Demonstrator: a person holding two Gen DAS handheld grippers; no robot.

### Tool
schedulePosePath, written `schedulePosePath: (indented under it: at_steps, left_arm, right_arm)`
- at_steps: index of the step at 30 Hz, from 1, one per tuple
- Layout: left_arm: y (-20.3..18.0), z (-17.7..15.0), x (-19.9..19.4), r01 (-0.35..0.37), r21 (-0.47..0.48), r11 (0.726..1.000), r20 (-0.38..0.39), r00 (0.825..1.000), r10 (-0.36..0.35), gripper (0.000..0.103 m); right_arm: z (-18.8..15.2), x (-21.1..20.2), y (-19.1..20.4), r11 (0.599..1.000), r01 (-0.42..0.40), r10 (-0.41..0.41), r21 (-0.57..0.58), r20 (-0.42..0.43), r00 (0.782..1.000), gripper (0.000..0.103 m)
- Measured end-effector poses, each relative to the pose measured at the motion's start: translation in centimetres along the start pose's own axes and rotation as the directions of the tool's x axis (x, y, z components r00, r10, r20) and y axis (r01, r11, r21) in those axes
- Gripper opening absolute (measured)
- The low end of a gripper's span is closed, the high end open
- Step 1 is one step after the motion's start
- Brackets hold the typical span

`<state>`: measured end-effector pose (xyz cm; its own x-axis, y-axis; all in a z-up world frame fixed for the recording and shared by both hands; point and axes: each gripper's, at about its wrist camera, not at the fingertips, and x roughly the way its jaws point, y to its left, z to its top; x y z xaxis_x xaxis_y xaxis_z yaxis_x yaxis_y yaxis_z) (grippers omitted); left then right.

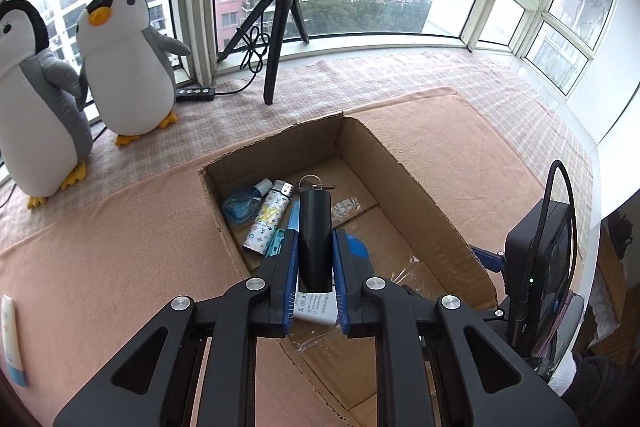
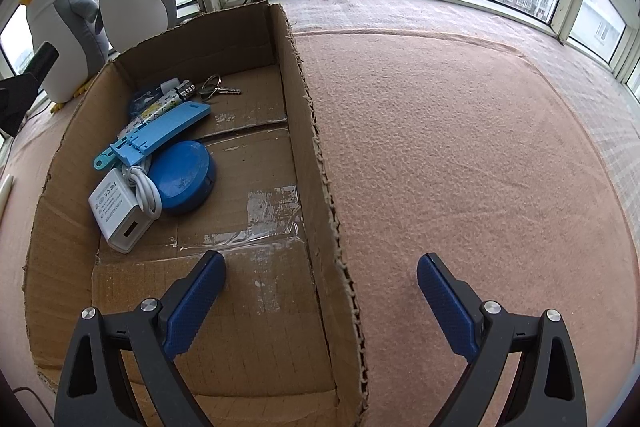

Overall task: Organize rigid objects
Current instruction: 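Carry the black cylinder into the box and open the left gripper, then move the left gripper to the white AQUA sunscreen tube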

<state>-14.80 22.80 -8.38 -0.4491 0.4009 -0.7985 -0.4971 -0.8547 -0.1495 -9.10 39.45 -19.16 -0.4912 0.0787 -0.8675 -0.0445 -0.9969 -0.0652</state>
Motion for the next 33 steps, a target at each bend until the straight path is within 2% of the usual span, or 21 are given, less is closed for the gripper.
schedulePosePath:
  at_steps: [6,9,10,11,12,13,17,33]
  left_arm:
    - [-1.1,0.7,1.0,0.009,0.018,1.0,-0.011,1.0,-0.009,0.015]
    - [-0.6,0.9,1.2,0.024,-0.016,1.0,-0.011,1.0,-0.024,0.017]
    - [-0.4,1.0,1.2,0.032,-0.026,0.999,-0.012,0.999,-0.032,0.029]
    - [-0.3,1.1,1.2,0.042,-0.033,0.999,-0.017,0.999,-0.043,0.061]
    - [-0.2,1.2,1.1,0.047,-0.035,0.998,-0.009,0.999,-0.047,0.074]
    - [-0.2,1.2,0.9,0.042,-0.03,0.999,0.011,0.999,-0.042,0.083]
    - [-0.2,1.4,0.7,0.016,-0.014,1.0,0.01,1.0,-0.016,0.083]
    - [0.7,1.1,0.3,0.005,-0.02,1.0,0.013,1.0,-0.005,0.083]
  right_arm:
    - [0.1,0.0,0.0,1.0,-0.001,0.001,-0.001,0.0,1.0,0.094]
    - [0.2,0.0,0.0,1.0,-0.002,0.002,0.0,0.0,1.0,0.094]
    - [0.2,0.0,0.0,1.0,-0.001,0.001,0.0,-0.001,1.0,0.094]
    - [0.2,-0.1,0.0,1.0,-0.001,0.001,-0.001,-0.001,1.0,0.094]
    - [0.2,-0.1,0.0,1.0,-0.001,0.001,-0.001,-0.001,1.0,0.094]
    - [0.2,-0.1,0.0,1.0,-0.001,0.001,0.0,-0.001,1.0,0.094]
    - [0.2,-0.1,0.0,1.0,-0.002,0.002,-0.001,-0.001,1.0,0.094]
    - [0.3,0.0,0.0,1.0,-0.001,0.001,0.0,-0.001,1.0,0.095]
